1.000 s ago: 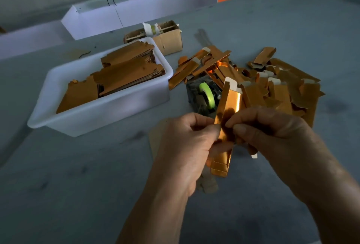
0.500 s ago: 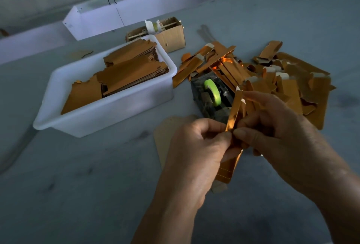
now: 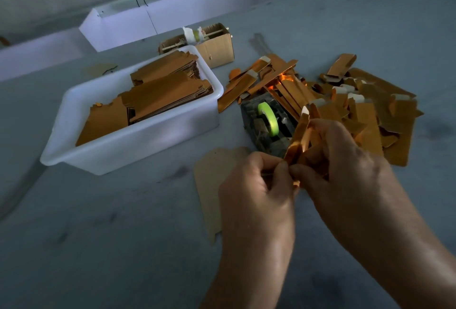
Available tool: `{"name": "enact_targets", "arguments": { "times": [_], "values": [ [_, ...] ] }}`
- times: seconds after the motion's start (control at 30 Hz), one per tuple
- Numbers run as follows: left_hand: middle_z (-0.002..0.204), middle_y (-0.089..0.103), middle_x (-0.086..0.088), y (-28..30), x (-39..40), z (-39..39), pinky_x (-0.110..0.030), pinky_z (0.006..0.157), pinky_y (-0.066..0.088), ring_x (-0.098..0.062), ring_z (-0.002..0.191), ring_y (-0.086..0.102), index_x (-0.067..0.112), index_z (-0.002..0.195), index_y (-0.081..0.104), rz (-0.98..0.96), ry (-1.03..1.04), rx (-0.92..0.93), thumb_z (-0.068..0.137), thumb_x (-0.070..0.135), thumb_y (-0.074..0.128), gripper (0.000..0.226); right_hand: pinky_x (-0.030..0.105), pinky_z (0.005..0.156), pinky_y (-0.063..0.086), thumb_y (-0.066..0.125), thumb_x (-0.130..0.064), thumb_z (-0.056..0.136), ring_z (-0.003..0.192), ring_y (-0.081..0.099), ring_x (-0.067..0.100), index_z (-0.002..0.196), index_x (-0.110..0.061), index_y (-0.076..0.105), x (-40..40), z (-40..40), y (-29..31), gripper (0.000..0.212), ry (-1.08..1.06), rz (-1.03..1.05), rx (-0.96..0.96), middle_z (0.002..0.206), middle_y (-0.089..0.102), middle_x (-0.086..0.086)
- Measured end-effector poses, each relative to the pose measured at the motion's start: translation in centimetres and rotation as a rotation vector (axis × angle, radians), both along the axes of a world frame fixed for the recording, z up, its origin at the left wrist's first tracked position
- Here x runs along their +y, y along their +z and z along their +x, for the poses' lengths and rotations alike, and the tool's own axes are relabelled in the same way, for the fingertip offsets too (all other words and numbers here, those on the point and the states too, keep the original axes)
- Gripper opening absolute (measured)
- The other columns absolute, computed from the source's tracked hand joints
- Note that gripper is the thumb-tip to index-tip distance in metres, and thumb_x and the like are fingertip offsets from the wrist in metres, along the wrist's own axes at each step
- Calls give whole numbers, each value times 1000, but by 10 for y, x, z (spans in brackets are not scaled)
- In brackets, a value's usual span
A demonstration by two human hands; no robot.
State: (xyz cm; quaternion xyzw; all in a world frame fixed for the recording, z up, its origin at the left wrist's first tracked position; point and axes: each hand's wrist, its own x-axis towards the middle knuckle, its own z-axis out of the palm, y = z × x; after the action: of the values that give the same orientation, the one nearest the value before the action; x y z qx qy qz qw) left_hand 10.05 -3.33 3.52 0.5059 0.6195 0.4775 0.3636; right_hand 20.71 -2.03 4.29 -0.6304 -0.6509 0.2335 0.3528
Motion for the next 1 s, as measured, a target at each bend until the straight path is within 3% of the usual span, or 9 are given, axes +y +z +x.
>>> {"name": "enact_targets", "arguments": {
  "times": [0.13,0.27,0.37,0.47,0.57,0.67,0.8,0.93,1.0],
  "values": [
    [73,71,1,-4,-3,2,-40,66,58,-11,69,70,20,79,67,118,73,64,90,16,63,13,20,54,43,70,-37,77,63,54,0,130,-29,35,-3,-2,4,64,-52,32,-50,67,54,-15],
    [73,73,2,2,-2,-6,-24,56,57,-10,65,71,18,82,68,27,33,-129,89,17,63,9,14,50,42,65,-57,60,59,56,-1,128,-27,41,-2,3,4,78,-63,44,-25,68,57,-13],
    [77,74,4,4,-2,-8,-25,58,58,-10,66,72,18,86,69,9,1,-131,89,19,63,7,15,62,52,54,-61,50,73,64,-1,114,-34,53,1,3,0,69,21,-46,251,78,65,-13],
    [77,73,5,6,-1,-12,-25,58,58,-8,64,71,21,89,70,-48,-38,-113,91,22,59,11,20,67,51,61,-50,57,76,65,3,93,-40,54,6,2,-6,38,72,-98,368,77,66,-11],
    [83,74,9,7,2,-20,-32,64,60,-6,74,70,31,99,71,-76,-88,33,93,31,54,17,14,57,50,63,-30,79,74,62,-4,86,-40,53,15,4,-4,16,105,-82,329,76,64,-13],
    [89,72,14,5,5,-41,-30,69,58,-1,77,67,32,107,67,-26,40,355,89,38,53,23,15,49,49,54,-27,90,70,62,-1,84,-42,50,31,12,6,16,39,31,211,72,60,-8],
    [105,69,-7,-10,9,-75,-39,86,50,-29,99,63,15,112,63,-254,193,746,89,41,58,35,14,44,45,52,-26,94,62,60,9,96,-30,60,62,29,8,9,-99,87,88,72,61,-7],
    [105,62,-10,-26,14,-87,-37,81,45,-32,104,58,10,114,56,-470,184,755,76,51,70,58,33,83,45,52,-29,93,107,53,25,128,-19,53,76,36,-4,36,-326,27,-129,122,57,7],
    [98,64,-8,-33,20,-89,-36,81,46,-32,100,62,8,111,57,-474,185,644,75,42,76,54,32,92,39,52,-24,93,118,46,26,133,-19,51,68,31,-7,41,-376,138,-106,130,50,6]
  ]
}}
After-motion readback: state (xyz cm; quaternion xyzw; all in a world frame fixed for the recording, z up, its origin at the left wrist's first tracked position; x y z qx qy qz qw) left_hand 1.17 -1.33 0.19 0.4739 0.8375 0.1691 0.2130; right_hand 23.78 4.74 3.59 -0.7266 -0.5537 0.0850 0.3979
